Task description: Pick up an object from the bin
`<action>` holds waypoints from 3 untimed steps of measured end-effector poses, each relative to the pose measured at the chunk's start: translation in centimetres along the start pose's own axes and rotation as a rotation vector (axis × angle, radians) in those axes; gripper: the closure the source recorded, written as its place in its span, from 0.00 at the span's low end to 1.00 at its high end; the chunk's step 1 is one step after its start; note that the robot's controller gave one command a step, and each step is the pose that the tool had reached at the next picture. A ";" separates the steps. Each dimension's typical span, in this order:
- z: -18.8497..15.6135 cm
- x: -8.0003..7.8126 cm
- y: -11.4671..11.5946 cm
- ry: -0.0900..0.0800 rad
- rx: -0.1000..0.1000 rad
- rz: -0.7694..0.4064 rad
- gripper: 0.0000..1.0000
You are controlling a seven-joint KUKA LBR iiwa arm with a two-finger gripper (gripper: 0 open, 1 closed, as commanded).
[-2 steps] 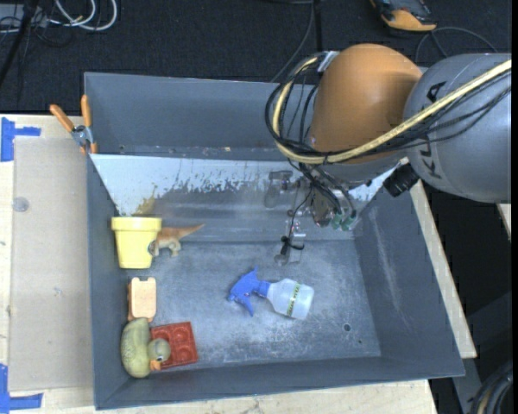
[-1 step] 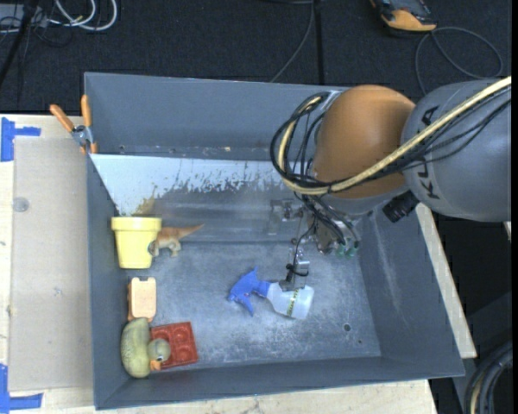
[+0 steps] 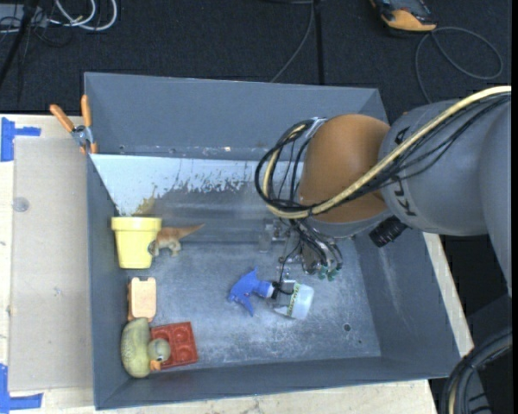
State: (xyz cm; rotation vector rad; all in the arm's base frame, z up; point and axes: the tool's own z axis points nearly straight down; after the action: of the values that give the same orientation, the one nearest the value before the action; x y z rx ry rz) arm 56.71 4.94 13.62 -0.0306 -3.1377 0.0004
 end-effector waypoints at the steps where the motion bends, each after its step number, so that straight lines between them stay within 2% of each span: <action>1: 3.9 0.9 -0.8 -0.003 -0.002 -0.010 0.00; 2: 6.0 0.8 -1.1 0.002 0.000 0.028 0.00; 3: 6.6 -0.3 0.6 -0.006 -0.003 -0.101 1.00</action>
Offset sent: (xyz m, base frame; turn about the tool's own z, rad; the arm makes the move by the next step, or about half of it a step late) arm -0.0066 -0.0091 -0.0662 0.0461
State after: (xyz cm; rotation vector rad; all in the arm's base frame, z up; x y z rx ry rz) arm 57.05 5.51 7.02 0.1284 -3.1409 -0.0045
